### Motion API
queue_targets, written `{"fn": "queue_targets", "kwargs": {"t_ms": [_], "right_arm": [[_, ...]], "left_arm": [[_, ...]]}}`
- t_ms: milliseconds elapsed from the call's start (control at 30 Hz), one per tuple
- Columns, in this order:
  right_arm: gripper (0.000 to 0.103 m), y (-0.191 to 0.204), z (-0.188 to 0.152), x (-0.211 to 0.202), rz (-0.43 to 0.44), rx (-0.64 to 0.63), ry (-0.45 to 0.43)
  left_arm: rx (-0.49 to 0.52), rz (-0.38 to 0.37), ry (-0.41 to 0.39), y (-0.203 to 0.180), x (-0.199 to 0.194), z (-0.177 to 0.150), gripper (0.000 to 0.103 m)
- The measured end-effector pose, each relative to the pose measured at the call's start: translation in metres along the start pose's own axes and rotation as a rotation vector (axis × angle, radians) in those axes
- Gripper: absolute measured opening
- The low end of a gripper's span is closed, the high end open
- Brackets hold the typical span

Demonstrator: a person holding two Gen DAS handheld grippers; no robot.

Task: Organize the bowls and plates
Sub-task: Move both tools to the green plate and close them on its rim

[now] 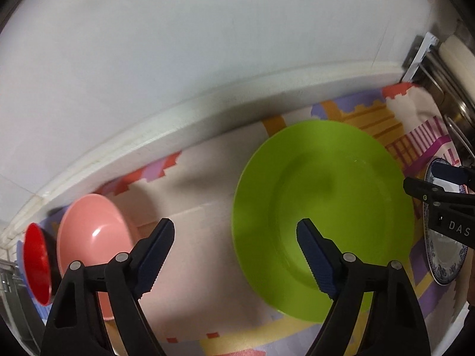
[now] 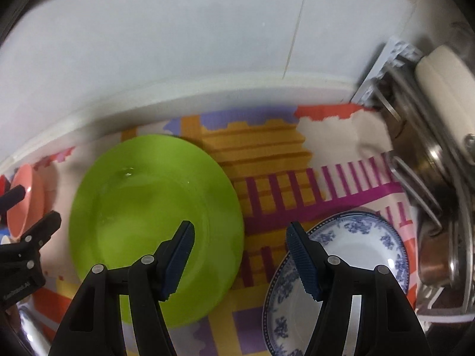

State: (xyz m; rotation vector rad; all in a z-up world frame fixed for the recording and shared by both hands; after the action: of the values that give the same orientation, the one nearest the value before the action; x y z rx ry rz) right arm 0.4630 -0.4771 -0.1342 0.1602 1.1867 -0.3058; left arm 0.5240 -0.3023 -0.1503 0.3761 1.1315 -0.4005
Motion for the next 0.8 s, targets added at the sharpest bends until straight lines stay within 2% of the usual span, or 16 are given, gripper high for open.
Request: {"fn": "queue_targets", "kwargs": {"t_ms": [267,333,567,733,800], "right_arm": [[0.065,-0.001,0.002,0.036,0.019,0.004,0.115],[0.064,0.000,0.001,0.039,0.021,0.000,0.126],[0.059,0.001,-0.003,0.053,0.052,0.018,0.164],[0.054,0.007,-0.008,0.060,0.075,0.021,0.186],[0.054,0.009,-0.008,0.061,0.083,0.022,0.188]], "left_arm": [[0.000,-0.031,0.078,0.001,0.024,0.000,0.077],[-0.006,-0.043,0.093,0.001,0.028,0.000,0.071],[-0.011,-0.051,0.119,0.000,0.035,-0.003,0.062],[-0.032,-0.065,0.134,0.003,0.038,-0.007,0.049],[-0.035,-0.075,0.137,0.003,0.039,-0.008,0.049]]}}
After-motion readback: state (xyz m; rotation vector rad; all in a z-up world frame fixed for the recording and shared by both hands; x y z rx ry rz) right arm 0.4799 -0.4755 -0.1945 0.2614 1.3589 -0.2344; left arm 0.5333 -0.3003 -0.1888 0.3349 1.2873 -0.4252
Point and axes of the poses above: each gripper's, at about its wrist camera, not at the fingertips, and x roughly the way its jaws point, y to its left, z to its top, the point moved 4 cm from there along x, roughly the way its jaws point, and after that the axes turned 2 degrees about x, right-handed, at the moved point
